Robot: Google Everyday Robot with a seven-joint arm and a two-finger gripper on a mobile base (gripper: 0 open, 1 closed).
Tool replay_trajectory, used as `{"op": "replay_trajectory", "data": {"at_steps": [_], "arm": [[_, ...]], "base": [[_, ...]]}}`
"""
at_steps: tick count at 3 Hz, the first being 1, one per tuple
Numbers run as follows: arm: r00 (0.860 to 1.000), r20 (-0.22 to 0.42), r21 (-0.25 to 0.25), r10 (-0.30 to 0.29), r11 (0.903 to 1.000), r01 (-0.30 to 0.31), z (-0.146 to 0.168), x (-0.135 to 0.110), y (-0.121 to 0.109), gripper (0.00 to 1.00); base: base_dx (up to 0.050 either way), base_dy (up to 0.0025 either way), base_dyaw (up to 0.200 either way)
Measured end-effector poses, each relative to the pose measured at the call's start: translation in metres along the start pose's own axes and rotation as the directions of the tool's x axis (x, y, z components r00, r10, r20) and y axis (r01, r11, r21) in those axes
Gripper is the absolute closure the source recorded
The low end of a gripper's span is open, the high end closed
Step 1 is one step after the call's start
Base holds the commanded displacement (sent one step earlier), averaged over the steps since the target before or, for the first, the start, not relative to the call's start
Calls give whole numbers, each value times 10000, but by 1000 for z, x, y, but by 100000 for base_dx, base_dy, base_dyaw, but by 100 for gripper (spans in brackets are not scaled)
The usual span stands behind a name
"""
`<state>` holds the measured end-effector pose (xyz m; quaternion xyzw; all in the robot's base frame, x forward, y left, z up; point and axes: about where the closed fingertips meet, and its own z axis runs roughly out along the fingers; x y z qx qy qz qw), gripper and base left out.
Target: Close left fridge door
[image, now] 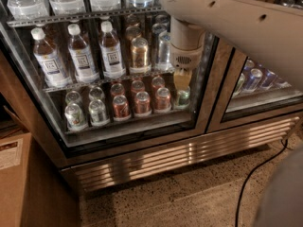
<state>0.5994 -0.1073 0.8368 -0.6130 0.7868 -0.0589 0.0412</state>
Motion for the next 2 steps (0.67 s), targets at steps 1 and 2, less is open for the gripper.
{"op": "replay_trajectory", "data": {"at_steps": [1, 2], "arm": [[9993, 16, -649, 380, 9972, -378, 8, 12, 46, 100], [9979, 13, -1066, 645, 9922, -640, 12, 16, 72, 100]], "base": [[0, 0, 0], [0, 0, 0]]}}
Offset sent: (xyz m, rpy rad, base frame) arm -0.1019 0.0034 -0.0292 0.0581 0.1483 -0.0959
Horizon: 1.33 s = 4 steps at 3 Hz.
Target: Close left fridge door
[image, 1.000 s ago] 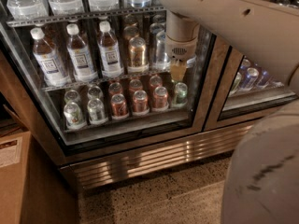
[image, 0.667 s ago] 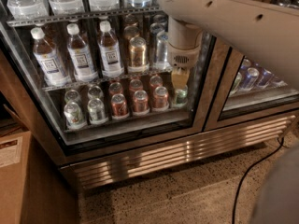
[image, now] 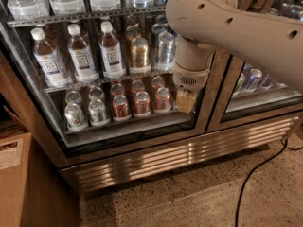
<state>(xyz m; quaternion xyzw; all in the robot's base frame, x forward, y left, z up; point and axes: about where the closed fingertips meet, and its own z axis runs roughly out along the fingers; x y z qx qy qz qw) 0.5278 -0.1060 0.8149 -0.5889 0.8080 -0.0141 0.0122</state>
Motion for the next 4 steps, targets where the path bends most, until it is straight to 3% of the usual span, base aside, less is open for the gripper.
{"op": "replay_trajectory", "data": {"at_steps": [1, 2, 3, 4], "arm": [[9999, -78, -168, 86, 9998, -87, 2, 2, 10, 100], [9997, 244, -318, 27, 9995, -19, -1, 3, -5, 100], [9806, 1959, -436, -121, 9988, 210, -5, 2, -41, 100], [9193, 3858, -900, -773, 9886, 1210, -15, 0, -48, 100]], "base": [[0, 0, 0], [0, 0, 0], [0, 0, 0], [0, 0, 0]]}}
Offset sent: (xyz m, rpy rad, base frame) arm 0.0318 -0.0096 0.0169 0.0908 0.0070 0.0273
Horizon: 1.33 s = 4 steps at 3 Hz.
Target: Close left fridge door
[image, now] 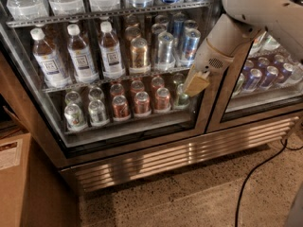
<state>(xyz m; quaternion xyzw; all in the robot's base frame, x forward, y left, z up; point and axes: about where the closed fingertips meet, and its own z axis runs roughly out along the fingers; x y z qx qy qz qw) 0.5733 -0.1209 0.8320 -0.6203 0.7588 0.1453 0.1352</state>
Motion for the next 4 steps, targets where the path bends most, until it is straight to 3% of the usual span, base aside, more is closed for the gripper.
{"op": "replay_trajectory", "data": {"at_steps": [1, 2, 3, 4], "arm": [[9944, 775, -264, -722, 9969, 744, -10, -14, 5, 100], [9981, 83, 26, -605, 9982, 604, -16, -18, 1, 100], [9939, -1066, 362, -274, 9989, 314, -10, -20, 11, 100], [9856, -1683, 206, 137, 9997, -104, 6, -13, 43, 100]], "base": [[0, 0, 0], [0, 0, 0], [0, 0, 0], [0, 0, 0]]}}
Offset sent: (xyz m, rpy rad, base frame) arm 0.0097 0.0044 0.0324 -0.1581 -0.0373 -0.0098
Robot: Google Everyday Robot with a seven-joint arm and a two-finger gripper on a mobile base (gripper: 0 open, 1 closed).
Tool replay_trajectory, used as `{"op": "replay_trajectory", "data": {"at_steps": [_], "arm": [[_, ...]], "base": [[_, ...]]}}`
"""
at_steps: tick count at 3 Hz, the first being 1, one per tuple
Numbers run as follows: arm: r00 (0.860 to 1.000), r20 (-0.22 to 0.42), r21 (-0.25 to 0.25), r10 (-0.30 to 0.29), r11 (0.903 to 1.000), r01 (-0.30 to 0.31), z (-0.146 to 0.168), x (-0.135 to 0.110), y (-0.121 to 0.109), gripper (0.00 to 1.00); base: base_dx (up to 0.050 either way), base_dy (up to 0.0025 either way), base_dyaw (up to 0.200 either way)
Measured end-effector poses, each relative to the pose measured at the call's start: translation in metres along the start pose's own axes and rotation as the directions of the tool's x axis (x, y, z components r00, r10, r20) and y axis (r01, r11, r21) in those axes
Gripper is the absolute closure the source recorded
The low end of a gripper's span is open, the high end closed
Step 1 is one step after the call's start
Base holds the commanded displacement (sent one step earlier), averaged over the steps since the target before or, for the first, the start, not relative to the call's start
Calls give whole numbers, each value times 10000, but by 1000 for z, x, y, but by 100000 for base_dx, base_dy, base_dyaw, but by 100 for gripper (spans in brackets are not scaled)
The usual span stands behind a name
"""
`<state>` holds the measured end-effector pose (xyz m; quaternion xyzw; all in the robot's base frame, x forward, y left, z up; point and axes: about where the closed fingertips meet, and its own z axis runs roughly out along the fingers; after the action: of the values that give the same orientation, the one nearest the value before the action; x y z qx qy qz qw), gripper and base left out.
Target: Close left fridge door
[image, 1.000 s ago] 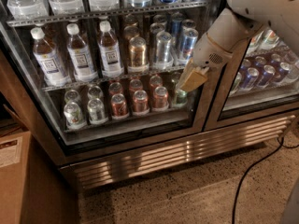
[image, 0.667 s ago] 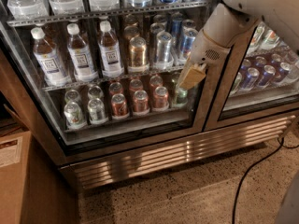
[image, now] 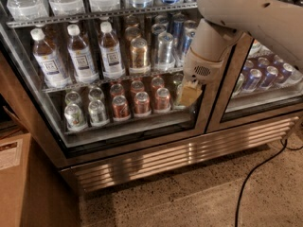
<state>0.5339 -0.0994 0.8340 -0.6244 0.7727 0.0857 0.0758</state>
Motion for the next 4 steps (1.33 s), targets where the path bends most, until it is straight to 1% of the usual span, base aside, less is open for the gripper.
{"op": "replay_trajectory", "data": {"at_steps": [1, 2, 3, 4], "arm": [[9988, -359, -107, 319, 9994, -323, 11, 6, 20, 100], [9986, -391, -146, 347, 9993, -353, 13, 7, 21, 85], [9986, -391, -146, 347, 9993, -353, 13, 7, 21, 64], [9986, -391, -146, 347, 9993, -353, 13, 7, 21, 41]], "base": [[0, 0, 0], [0, 0, 0], [0, 0, 0], [0, 0, 0]]}}
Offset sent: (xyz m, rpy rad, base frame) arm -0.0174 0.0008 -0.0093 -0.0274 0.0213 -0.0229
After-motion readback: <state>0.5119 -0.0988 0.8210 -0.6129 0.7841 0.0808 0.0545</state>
